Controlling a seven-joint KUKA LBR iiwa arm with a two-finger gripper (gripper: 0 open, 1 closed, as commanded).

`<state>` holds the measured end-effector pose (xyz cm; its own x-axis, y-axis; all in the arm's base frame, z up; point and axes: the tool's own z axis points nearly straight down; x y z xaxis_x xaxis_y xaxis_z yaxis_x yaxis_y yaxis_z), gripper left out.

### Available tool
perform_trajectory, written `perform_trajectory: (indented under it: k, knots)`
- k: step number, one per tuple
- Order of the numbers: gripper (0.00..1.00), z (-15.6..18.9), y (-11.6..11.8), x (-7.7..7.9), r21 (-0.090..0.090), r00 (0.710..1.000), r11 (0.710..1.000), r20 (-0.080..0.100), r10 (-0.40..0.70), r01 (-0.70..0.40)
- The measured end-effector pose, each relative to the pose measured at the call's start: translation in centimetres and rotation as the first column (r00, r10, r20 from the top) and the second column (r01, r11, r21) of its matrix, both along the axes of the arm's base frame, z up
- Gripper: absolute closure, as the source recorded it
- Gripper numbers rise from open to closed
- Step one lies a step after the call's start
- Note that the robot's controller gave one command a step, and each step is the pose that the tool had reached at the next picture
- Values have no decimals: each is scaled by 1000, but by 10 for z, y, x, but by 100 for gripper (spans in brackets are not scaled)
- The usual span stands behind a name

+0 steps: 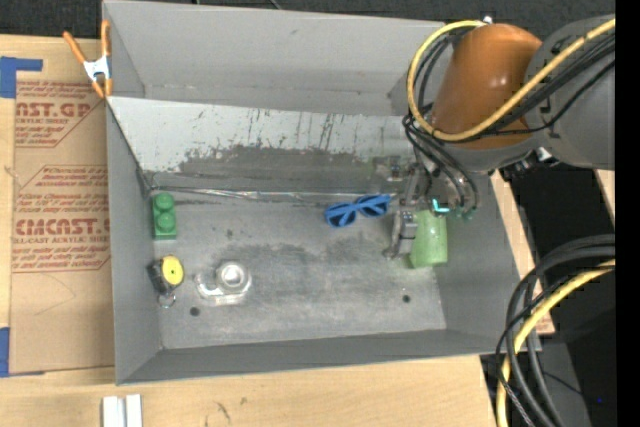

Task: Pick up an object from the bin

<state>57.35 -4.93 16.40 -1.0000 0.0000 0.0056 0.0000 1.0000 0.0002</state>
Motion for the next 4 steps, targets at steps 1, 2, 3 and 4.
perform_trajectory:
  k: [1, 2, 3, 4]
  knots:
    - [100, 4, 0, 2, -1, 1000, 1000, 8, 1, -1]
    - [0, 4, 0, 2, -1, 1000, 1000, 8, 1, -1]
    - [0, -84, -9, 11, 1, 997, 997, 1, 71, -71]
    - [0, -86, 33, 14, 2, 999, 999, 8, -49, 49]
